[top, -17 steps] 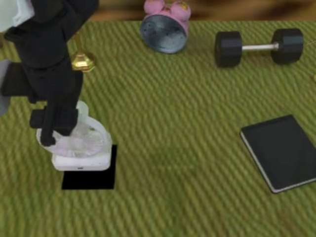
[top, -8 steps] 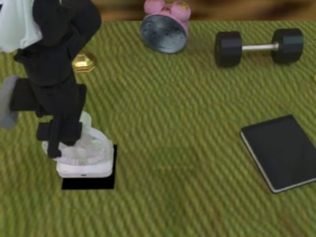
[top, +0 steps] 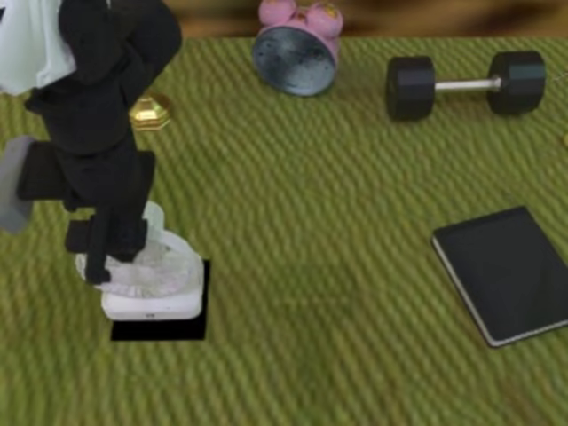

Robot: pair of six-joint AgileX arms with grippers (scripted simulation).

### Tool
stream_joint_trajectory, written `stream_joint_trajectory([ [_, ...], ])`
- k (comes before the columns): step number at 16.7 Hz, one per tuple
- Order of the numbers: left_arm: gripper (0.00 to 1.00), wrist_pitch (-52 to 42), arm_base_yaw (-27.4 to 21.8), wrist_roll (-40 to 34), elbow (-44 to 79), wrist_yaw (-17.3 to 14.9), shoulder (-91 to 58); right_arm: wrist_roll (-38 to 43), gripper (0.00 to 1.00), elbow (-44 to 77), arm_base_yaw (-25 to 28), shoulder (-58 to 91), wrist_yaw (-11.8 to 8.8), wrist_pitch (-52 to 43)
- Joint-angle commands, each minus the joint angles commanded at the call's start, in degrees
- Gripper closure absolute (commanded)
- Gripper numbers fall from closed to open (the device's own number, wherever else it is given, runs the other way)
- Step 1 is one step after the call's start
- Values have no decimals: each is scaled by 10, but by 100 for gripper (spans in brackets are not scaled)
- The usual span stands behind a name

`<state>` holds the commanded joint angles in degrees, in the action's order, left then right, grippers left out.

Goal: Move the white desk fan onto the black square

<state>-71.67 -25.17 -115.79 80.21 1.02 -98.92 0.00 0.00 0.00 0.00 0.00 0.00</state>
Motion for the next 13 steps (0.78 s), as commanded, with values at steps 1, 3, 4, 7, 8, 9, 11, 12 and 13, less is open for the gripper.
stream_joint_trajectory([
  [1,47,0,0,0,0,0,0,0,0,0,0,0,0,0],
  [3,32,0,0,0,0,0,0,0,0,0,0,0,0,0],
  [4,25,0,0,0,0,0,0,0,0,0,0,0,0,0],
  [7,2,0,0,0,0,0,0,0,0,0,0,0,0,0],
  [8,0,0,0,0,0,0,0,0,0,0,0,0,0,0],
  [9,0,0,0,0,0,0,0,0,0,0,0,0,0,0],
  [11,0,0,0,0,0,0,0,0,0,0,0,0,0,0],
  [12,0,0,0,0,0,0,0,0,0,0,0,0,0,0],
  [13,0,0,0,0,0,0,0,0,0,0,0,0,0,0],
])
